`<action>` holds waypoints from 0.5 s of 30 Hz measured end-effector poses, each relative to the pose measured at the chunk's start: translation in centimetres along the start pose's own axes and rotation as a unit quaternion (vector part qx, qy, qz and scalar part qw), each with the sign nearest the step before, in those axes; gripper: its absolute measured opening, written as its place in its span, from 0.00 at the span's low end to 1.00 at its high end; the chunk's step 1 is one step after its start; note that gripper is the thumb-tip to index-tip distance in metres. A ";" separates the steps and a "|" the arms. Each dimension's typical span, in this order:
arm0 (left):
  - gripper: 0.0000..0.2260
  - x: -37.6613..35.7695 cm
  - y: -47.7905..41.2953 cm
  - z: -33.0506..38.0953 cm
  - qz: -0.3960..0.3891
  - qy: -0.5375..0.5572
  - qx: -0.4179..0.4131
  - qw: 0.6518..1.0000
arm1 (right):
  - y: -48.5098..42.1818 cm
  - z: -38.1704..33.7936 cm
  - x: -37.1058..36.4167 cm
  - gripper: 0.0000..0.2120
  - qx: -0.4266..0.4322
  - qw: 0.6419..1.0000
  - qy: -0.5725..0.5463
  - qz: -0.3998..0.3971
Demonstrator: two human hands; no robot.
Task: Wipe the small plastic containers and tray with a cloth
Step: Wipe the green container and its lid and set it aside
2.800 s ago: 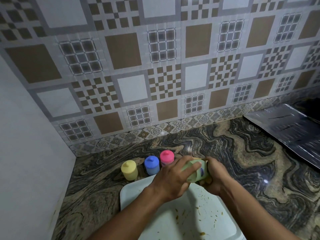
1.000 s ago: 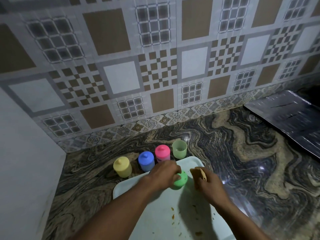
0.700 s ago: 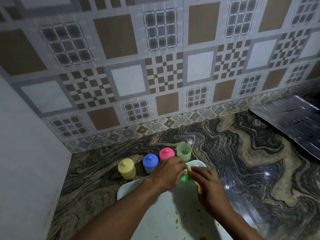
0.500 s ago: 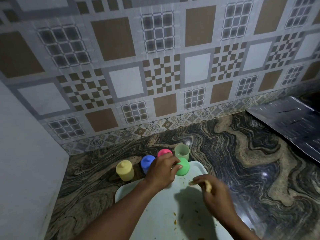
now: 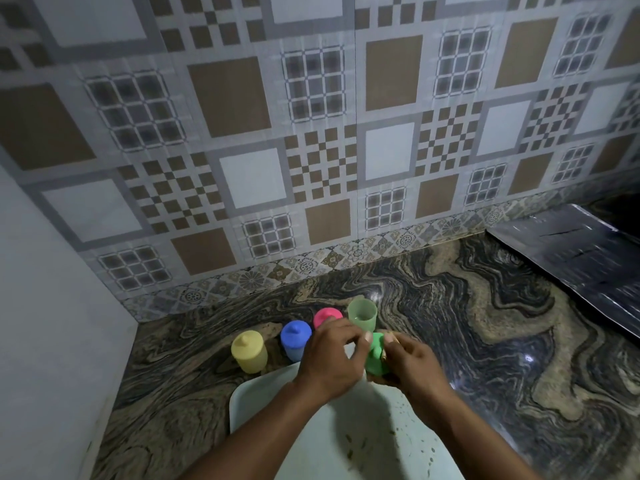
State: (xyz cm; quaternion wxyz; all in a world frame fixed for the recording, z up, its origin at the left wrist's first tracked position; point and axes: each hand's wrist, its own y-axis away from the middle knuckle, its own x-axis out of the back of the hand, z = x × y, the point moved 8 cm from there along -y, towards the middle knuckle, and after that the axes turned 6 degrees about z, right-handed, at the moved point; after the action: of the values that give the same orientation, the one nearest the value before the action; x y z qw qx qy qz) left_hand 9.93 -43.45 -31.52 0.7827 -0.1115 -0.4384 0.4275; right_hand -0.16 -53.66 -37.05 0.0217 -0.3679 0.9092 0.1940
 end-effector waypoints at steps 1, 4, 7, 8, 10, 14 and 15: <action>0.14 0.3 -0.4 -0.7 -0.001 0.006 0.042 0.999 | 0.2 -0.4 0.0 0.10 0.010 0.999 0.027 -0.019; 0.17 -0.3 -1.1 -3.2 -0.080 0.108 0.240 0.962 | 0.4 -1.2 -0.3 0.10 0.022 0.994 0.092 -0.049; 0.17 -1.9 -0.7 -4.0 -0.160 0.170 0.364 0.902 | 0.6 -2.0 -0.7 0.13 0.049 0.986 0.148 -0.061; 0.17 -2.2 -0.4 -4.0 -0.176 0.169 0.381 0.892 | 0.8 -2.3 -0.8 0.13 0.059 0.984 0.157 -0.064; 0.18 -3.0 0.3 -4.1 -0.199 0.166 0.397 0.880 | 1.0 -2.6 -1.0 0.13 0.075 0.981 0.165 -0.070; 0.22 -3.6 -0.2 -3.6 -0.193 0.105 0.347 0.912 | 1.2 -2.6 -1.2 0.15 0.077 0.982 0.144 -0.091; 0.21 -3.5 -0.6 -3.1 -0.181 0.090 0.326 0.923 | 1.3 -2.5 -1.4 0.15 0.074 0.984 0.126 -0.098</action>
State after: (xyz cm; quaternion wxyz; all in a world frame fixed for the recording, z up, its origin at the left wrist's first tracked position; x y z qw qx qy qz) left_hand 11.85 -45.88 -35.06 0.8761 0.1931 -0.2151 0.3860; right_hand 0.27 -52.84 -34.02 -0.0467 -0.4740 0.8761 0.0755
